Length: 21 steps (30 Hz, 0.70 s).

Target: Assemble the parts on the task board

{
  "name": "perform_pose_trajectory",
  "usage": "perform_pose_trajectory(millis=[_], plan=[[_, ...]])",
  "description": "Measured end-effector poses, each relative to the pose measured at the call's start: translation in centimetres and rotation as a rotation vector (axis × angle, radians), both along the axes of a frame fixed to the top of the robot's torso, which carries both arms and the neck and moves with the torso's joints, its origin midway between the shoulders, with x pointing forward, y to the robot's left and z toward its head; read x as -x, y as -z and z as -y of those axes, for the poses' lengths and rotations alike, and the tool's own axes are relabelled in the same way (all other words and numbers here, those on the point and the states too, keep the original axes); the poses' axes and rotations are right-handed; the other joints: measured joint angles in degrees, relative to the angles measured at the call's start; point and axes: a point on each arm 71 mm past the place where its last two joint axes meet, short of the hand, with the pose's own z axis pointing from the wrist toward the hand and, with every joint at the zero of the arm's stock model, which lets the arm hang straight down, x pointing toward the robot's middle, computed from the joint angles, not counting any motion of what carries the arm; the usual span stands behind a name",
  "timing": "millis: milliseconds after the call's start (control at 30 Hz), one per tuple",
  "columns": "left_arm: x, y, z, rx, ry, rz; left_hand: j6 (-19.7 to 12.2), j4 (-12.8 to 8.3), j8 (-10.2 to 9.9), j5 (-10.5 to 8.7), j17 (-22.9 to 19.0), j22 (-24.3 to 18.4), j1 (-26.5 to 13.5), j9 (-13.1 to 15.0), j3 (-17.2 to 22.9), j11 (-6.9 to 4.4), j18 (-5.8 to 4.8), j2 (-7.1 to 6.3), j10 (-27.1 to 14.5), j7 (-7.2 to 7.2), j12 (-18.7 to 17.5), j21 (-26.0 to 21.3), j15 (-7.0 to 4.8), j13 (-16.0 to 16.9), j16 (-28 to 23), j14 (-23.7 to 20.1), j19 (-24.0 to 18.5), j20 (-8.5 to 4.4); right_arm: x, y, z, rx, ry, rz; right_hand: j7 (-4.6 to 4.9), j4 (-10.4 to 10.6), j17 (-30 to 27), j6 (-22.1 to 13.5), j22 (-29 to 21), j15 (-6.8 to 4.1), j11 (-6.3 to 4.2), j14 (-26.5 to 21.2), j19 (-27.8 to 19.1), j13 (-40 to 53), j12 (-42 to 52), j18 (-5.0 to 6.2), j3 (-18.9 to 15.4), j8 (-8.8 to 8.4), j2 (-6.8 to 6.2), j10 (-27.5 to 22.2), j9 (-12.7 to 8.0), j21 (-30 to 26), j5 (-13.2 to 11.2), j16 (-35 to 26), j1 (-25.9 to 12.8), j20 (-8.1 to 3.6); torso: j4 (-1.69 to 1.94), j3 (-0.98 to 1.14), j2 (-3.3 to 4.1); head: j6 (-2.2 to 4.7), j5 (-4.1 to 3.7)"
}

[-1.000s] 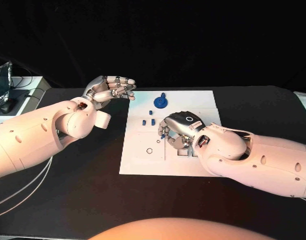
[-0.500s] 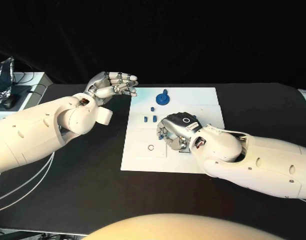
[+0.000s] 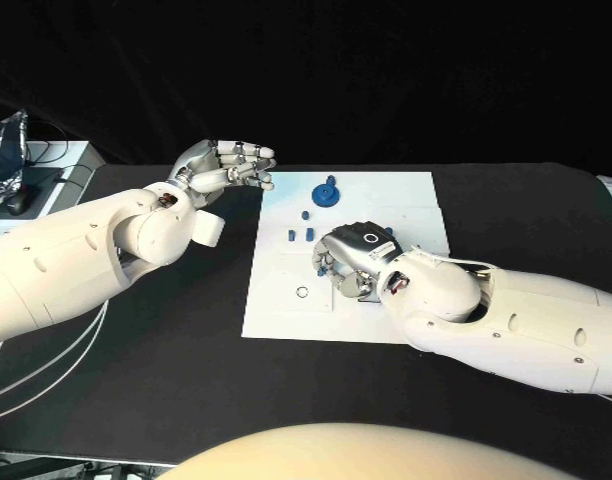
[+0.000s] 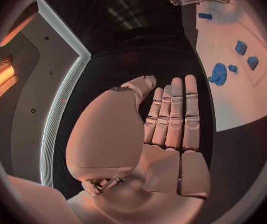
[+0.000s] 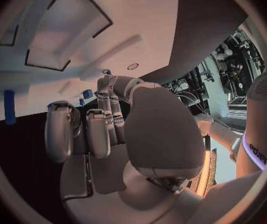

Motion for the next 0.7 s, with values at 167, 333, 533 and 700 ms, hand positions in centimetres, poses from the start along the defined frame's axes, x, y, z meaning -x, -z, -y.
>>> perform_pose_trajectory(millis=[167, 333, 533, 700], plan=[[0.01, 0.0, -0.04, -0.001, 0.0, -0.001, 0.0, 0.0, 0.0, 0.0, 0.0, 0.0, 0.0, -0.06, 0.0, 0.0, 0.0, 0.0, 0.0, 0.0, 0.0, 0.0, 0.0, 0.0, 0.0, 0.0, 0.0, 0.0, -0.06, 0.01, 0.03, 0.004, 0.007, 0.007, 0.0, -0.18, 0.0, 0.0, 0.03, 0.0, 0.0, 0.0, 0.0, 0.0, -0.01, 0.0, 0.17, 0.14, 0.0, 0.0, 0.02, 0.0, -0.05, 0.0, 0.0, 0.0, 0.02, 0.0, -0.01, -0.07, 0.01], [0.02, 0.0, -0.11, -0.002, -0.001, -0.002, 0.0, 0.0, 0.0, 0.0, -0.01, -0.01, 0.0, -0.06, 0.0, 0.0, 0.0, 0.0, 0.0, 0.0, 0.0, 0.0, 0.0, 0.0, 0.0, 0.0, 0.0, 0.0, -0.07, 0.0, -0.04, 0.007, 0.01, 0.013, 0.0, -0.24, 0.0, 0.0, 0.03, 0.0, 0.01, 0.0, 0.0, 0.0, -0.07, 0.0, 0.23, 0.15, -0.01, 0.0, 0.08, 0.0, 0.08, 0.0, 0.0, 0.0, 0.02, 0.01, -0.01, -0.13, 0.03], [0.03, -0.01, -0.13, -0.003, 0.0, -0.003, 0.0, 0.0, 0.0, 0.0, 0.02, -0.01, 0.0, -0.06, 0.0, -0.13, 0.0, 0.0, -0.12, 0.0, 0.0, 0.0, 0.0, 0.0, -0.26, 0.0, 0.0, 0.0, -0.14, 0.03, -0.1, 0.01, 0.013, 0.016, 0.0, -0.24, 0.0, 0.0, 0.02, 0.0, 0.02, 0.0, 0.0, 0.0, -0.07, 0.0, 0.23, 0.14, -0.16, 0.0, 0.09, 0.0, 0.13, 0.0, -0.14, 0.0, 0.02, 0.0, -0.01, -0.25, 0.03], [0.04, -0.01, -0.11, -0.003, 0.0, -0.003, 0.0, 0.0, 0.0, 0.0, 0.04, -0.01, 0.0, -0.06, 0.0, -0.22, 0.0, 0.0, -0.21, 0.0, 0.0, 0.0, 0.0, 0.0, -0.28, 0.0, 0.0, 0.0, -0.18, 0.11, -0.29, 0.013, 0.011, 0.016, 0.0, -0.25, 0.04, 0.0, 0.02, 0.0, 0.02, 0.0, 0.0, 0.0, -0.07, 0.0, 0.23, 0.14, -0.16, 0.0, 0.08, 0.0, 0.14, 0.0, -0.15, 0.0, -0.01, -0.01, -0.02, -0.38, 0.08]])
